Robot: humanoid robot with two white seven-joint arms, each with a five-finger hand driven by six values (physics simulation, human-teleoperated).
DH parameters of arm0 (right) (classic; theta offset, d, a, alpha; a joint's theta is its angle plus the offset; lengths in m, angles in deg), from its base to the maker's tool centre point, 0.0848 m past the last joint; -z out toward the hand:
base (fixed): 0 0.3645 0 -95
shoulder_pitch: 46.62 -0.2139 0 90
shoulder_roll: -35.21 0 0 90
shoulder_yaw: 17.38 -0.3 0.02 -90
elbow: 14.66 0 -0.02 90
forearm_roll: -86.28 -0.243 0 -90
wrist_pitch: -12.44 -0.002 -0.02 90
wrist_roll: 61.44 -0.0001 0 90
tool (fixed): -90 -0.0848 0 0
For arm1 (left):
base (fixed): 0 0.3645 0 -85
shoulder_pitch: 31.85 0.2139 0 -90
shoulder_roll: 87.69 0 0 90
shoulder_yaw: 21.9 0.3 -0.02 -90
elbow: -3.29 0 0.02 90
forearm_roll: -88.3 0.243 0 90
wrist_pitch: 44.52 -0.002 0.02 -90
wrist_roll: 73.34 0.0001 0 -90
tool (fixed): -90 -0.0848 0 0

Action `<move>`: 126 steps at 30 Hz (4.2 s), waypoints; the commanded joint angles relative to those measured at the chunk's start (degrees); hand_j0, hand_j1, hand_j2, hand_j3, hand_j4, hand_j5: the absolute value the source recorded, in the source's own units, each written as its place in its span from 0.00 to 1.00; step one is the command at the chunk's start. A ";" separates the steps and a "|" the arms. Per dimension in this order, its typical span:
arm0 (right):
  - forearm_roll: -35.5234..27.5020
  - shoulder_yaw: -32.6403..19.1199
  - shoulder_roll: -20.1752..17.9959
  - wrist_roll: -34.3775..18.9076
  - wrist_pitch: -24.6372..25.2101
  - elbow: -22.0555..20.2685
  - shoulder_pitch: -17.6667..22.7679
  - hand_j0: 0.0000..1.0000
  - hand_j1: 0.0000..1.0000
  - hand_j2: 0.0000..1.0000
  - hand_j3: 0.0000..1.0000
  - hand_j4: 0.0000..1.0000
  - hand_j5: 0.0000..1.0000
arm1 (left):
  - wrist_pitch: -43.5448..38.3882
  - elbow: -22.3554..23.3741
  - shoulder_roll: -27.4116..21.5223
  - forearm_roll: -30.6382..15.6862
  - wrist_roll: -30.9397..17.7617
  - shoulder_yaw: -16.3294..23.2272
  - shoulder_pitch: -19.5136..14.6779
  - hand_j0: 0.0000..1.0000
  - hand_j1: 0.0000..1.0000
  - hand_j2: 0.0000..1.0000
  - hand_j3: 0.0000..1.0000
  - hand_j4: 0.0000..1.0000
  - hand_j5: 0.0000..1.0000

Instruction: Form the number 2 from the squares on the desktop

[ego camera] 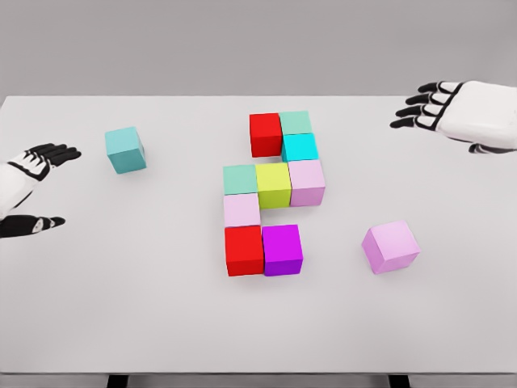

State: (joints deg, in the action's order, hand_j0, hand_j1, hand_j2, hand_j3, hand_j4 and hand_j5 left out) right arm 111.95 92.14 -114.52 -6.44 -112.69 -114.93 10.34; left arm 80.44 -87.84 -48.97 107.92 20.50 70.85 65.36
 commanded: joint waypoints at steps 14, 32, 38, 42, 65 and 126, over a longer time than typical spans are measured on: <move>-40.53 10.98 -12.34 0.00 14.11 -0.19 5.62 1.00 1.00 1.00 1.00 1.00 1.00 | 0.04 11.58 1.35 -22.78 -21.31 19.65 -22.31 1.00 1.00 1.00 1.00 1.00 1.00; -37.02 22.41 -6.10 0.00 27.48 -0.28 6.41 1.00 1.00 1.00 1.00 1.00 1.00 | -12.10 28.20 11.46 -42.13 -33.81 23.09 -35.33 1.00 1.00 1.00 1.00 1.00 1.00; -36.05 23.29 -4.43 0.00 32.05 -0.19 6.23 1.00 1.00 1.00 1.00 1.00 1.00 | -13.60 34.61 13.83 -38.61 -33.55 23.00 -38.76 1.00 1.00 1.00 1.00 1.00 1.00; -35.78 23.38 -3.73 0.00 33.29 -0.19 6.23 1.00 1.00 1.00 1.00 1.00 1.00 | -13.60 38.13 15.59 -36.24 -33.37 23.00 -39.90 1.00 1.00 1.00 1.00 1.00 1.00; -32.98 24.43 -1.97 0.00 32.93 -0.19 5.88 0.50 0.50 0.50 0.50 0.50 0.50 | -15.71 51.75 22.27 -31.49 -33.11 23.09 -46.05 0.98 0.98 0.98 0.98 0.98 0.98; -38.60 26.98 -5.66 0.00 20.11 -0.28 -0.01 1.00 1.00 1.00 1.00 1.00 1.00 | -25.29 45.60 38.88 -16.64 -24.76 22.30 -50.18 0.28 0.28 0.28 0.28 0.28 0.28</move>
State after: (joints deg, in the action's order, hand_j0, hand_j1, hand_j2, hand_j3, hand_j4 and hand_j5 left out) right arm 73.97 118.99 -115.86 -6.46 -87.70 -115.18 10.68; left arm 55.22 -42.25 -10.50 91.51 -4.59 93.16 15.18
